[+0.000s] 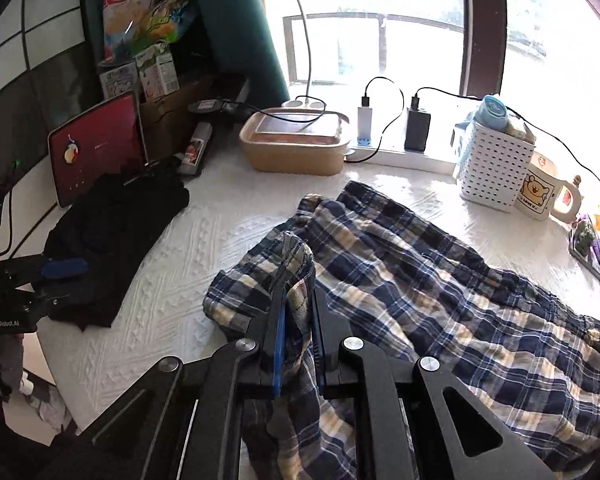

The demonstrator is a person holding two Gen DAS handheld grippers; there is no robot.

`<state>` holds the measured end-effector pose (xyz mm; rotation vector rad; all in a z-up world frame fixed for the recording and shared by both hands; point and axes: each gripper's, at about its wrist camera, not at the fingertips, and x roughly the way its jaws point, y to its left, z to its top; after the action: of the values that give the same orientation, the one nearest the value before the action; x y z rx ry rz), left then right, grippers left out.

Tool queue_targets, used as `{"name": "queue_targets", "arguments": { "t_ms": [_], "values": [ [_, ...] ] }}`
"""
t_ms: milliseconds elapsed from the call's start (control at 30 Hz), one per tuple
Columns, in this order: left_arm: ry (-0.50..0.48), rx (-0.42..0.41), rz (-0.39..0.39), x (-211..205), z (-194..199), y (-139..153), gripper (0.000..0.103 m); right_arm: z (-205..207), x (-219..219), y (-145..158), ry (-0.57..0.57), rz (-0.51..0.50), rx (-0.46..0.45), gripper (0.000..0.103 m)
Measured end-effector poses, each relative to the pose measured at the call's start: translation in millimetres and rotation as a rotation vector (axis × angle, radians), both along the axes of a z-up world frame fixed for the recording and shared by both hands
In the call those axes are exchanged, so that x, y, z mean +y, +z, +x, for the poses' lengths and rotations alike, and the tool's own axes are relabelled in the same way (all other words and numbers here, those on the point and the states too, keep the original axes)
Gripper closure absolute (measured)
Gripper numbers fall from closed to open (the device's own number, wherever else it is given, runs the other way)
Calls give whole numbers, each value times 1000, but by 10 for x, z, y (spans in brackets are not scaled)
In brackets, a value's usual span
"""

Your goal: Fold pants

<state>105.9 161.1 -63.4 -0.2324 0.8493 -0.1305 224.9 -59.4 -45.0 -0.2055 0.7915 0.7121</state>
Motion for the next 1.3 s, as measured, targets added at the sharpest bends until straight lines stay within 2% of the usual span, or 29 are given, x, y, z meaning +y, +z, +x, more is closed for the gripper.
{"name": "queue_targets", "arguments": {
  "t_ms": [100, 167, 367, 567, 633, 667, 700, 800, 933, 967, 1200, 1300],
  "values": [
    [-108, -8, -24, -270, 189, -59, 43, 77, -121, 25, -2, 38, 3, 91],
    [-160, 15, -49, -429, 380, -198, 43, 111, -184, 48, 4, 62, 0, 91],
    [-212, 100, 19, -717, 854, -588, 43, 197, -354, 67, 2, 118, 9, 91],
    [-257, 70, 19, -815, 1036, -604, 43, 258, -482, 21, -9, 156, 27, 91],
    [-300, 58, -11, -874, 1075, -600, 50, 288, -516, -6, -18, 165, 33, 91],
    [-311, 66, -13, -896, 1064, -594, 70, 300, -532, -17, -22, 170, 35, 91],
    [-320, 80, -21, -922, 1085, -600, 86, 312, -545, -28, -25, 174, 38, 91],
    [-329, 119, -112, -846, 1074, -543, 98, 331, -574, -41, -31, 186, 42, 91],
    [-330, 141, -248, -719, 895, -367, 99, 317, -584, -10, -20, 203, 35, 91],
    [-331, 142, -262, -693, 832, -311, 99, 309, -578, 6, -16, 205, 32, 91],
    [-310, 204, -332, -500, 543, -122, 99, 175, -451, 191, 60, 257, 17, 91],
    [-311, 214, -313, -483, 501, -133, 99, 88, -341, 296, 106, 282, 14, 91]
  ]
}}
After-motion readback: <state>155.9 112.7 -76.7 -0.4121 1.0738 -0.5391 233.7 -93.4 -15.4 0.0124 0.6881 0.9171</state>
